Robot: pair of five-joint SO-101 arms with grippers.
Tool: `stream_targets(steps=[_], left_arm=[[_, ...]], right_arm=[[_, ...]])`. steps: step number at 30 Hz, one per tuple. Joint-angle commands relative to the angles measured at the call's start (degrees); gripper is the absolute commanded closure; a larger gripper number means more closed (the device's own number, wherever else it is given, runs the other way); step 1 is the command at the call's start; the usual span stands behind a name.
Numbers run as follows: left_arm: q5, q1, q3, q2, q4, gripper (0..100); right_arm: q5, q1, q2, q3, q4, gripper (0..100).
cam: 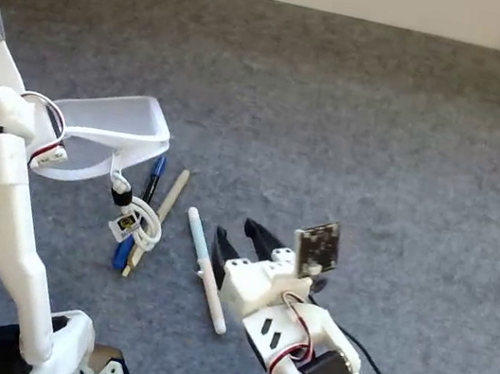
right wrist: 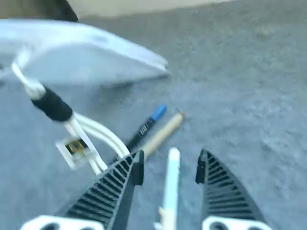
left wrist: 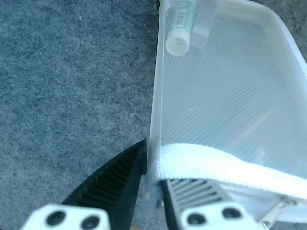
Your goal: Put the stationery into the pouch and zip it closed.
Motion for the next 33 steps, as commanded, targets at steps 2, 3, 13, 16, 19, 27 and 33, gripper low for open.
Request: stream_targets(steps=[2, 3, 13, 16, 19, 27, 33], left_arm=[[0.53, -0.57, -0.13, -0.84, -0.88, 95], [0.53, -0.57, -0.13, -0.84, -0.88, 95], [0.53, -0.66, -0.13, -0.84, -0.88, 95], [0.53, -0.66, -0.13, -0.84, -0.88, 95], [0.62, -0.66, -0.13, -0.84, -0.88, 95], [0.44, -0.84, -0.13, -0.75, -0.97, 95], [0.44, -0.84, -0.13, -0.75, -0.97, 95]], right_arm=[[4.57, 0.66, -0.92, -2.77, 10.07, 82.8], [4.57, 0.66, -0.92, -4.53, 11.47, 82.8], [9.85, -3.65, -0.84, -9.71, 12.79, 82.8], [9.93, -5.49, -0.22, -9.89, 12.44, 82.9], [10.99, -6.64, 4.26, -11.82, 11.65, 82.9], [10.73, -6.81, 30.11, -28.44, 10.86, 82.9], [10.73, -6.81, 50.86, -43.38, 10.86, 82.9]])
